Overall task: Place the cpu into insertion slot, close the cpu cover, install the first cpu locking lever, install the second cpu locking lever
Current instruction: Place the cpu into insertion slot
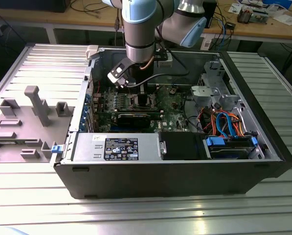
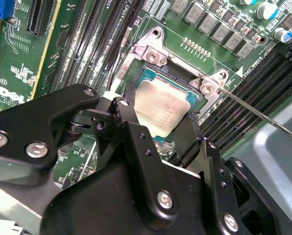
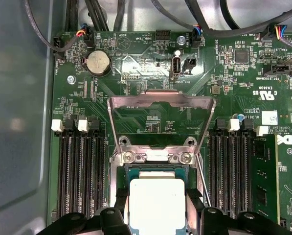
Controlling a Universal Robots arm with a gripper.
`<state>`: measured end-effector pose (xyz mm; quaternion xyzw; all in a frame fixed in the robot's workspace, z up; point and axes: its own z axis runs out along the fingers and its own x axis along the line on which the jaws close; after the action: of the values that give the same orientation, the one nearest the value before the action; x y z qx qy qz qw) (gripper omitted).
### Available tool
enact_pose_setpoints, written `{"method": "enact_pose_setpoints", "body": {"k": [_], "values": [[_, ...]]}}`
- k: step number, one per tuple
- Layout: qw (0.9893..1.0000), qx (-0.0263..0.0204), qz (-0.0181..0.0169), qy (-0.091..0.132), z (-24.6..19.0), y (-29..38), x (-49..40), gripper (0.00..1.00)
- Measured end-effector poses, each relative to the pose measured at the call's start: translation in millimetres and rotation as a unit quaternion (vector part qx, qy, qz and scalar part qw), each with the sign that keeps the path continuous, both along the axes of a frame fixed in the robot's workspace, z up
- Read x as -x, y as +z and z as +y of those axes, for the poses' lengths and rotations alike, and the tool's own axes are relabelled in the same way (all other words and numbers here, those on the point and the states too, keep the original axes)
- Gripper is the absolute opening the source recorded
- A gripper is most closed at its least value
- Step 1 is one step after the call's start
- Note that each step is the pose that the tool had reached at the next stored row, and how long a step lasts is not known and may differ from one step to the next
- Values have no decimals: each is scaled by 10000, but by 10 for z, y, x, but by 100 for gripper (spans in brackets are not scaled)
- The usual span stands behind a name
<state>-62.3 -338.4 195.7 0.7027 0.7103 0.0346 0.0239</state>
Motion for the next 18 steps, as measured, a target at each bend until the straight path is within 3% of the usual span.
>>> {"method": "enact_pose_setpoints", "body": {"k": [9, 13, 15, 16, 17, 18], "values": [[10000, -1, -1, -77, 0, 18, 1, 55], [10000, 0, 0, -100, 2, -19, -3, 55], [10000, -2, -1, -100, 2, -21, -4, 62], [9999, -2, 5, -100, 3, 11, -4, 62], [9999, 0, 60, -100, 2, 115, -7, 62], [9999, 0, 74, -100, 2, 124, -9, 62]]}}
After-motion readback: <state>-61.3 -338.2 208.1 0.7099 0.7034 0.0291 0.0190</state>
